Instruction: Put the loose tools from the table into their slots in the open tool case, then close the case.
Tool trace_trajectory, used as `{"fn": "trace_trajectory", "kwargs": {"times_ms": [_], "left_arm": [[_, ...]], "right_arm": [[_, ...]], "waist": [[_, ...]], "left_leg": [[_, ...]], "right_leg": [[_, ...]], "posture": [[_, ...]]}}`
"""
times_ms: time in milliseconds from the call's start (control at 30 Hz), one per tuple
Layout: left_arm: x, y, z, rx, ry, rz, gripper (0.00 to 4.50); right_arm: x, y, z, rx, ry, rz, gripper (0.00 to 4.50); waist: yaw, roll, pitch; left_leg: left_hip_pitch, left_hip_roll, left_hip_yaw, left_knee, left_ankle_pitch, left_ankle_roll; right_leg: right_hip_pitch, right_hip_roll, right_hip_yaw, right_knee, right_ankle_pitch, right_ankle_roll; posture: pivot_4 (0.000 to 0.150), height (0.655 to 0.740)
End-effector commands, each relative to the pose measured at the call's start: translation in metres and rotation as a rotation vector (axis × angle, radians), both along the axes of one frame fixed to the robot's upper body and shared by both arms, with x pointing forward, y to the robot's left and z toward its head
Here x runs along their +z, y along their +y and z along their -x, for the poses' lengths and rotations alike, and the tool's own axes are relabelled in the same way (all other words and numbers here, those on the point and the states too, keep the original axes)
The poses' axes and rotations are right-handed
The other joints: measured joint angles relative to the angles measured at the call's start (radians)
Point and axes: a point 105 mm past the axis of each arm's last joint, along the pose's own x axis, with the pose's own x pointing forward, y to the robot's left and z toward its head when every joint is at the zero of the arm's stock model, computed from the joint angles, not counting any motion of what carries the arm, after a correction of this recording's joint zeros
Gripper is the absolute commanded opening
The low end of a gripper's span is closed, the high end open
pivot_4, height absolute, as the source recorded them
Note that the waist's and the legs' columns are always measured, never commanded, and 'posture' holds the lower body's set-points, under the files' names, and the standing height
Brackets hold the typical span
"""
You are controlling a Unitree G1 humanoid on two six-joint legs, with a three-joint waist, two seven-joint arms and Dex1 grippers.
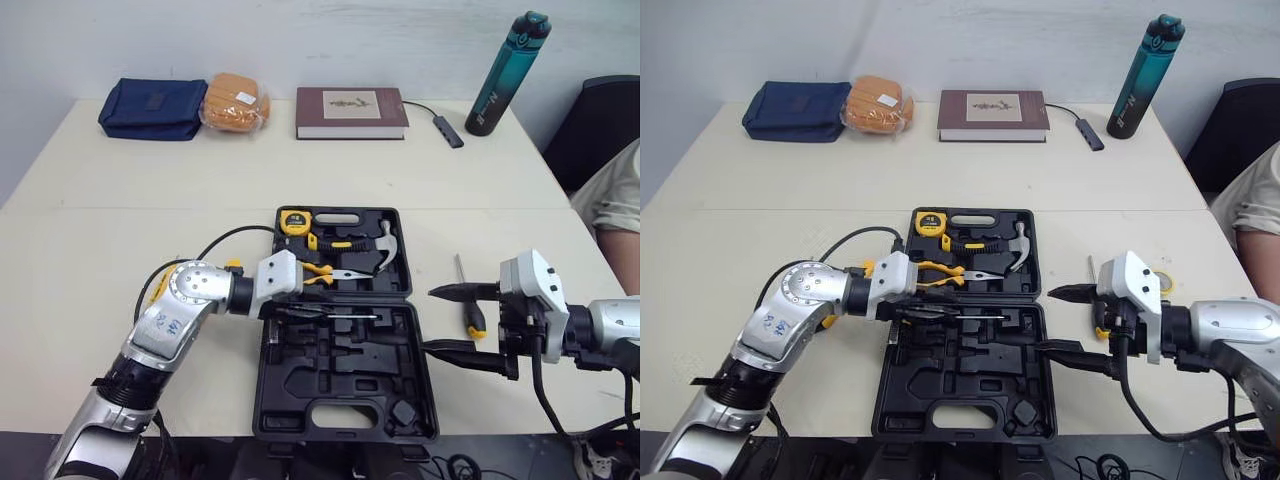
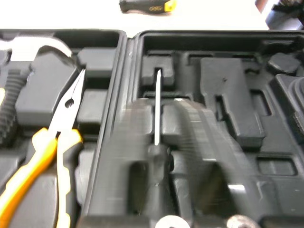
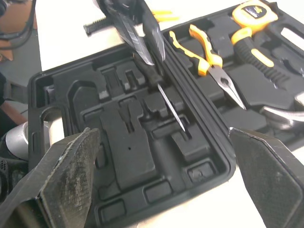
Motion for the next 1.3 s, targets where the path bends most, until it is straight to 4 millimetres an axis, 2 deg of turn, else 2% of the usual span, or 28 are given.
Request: {"fn": "trace_trajectory", "kwargs": {"times_ms": [33,533,800,1100,1300], "left_arm": [[0.0,0.003,-0.004,0.012,-0.028,0.009,0.04],[-0.017,0.009,0.001,-0.002,0.03,-0.055,0.04],[-0.05,0.022,0.002,0.023,0.076,-0.239,0.04],[-0.078,0.029,0.005,0.047,0.133,-0.383,0.04],[-0.088,0.029,0.004,0.059,0.14,-0.427,0.04]], "right_arm": [[0.008,0.003,-0.001,0.016,-0.032,-0.018,4.5],[0.007,0.003,-0.002,0.016,-0.028,-0.014,4.5],[0.006,0.004,-0.001,0.02,-0.026,-0.011,4.5],[0.005,0.004,0.0,0.021,-0.023,-0.006,4.5],[0.005,0.004,0.001,0.018,-0.021,-0.005,4.5]], "waist": [[0.0,0.0,0.0],[-0.001,0.0,0.0],[-0.001,0.0,0.0],[-0.001,0.003,-0.009],[0.0,0.004,-0.017]], "left_leg": [[0.0,0.0,0.0,0.0,0.0,0.0],[0.0,0.0,0.0,0.0,0.0,0.0],[0.001,0.0,0.0,0.0,0.0,0.0],[0.018,0.0,-0.002,-0.008,-0.005,0.007],[0.026,0.0,-0.003,-0.012,-0.007,0.007]], "right_leg": [[0.0,0.0,0.0,0.0,0.0,0.0],[0.0,0.0,0.0,0.0,0.0,0.0],[0.001,0.0,0.0,0.0,0.0,0.0],[0.019,-0.002,-0.002,-0.009,0.0,0.0],[0.029,-0.002,-0.003,-0.015,0.0,0.0]], "posture": [[0.15,0.74],[0.15,0.74],[0.15,0.74],[0.15,0.74],[0.15,0.74]]}}
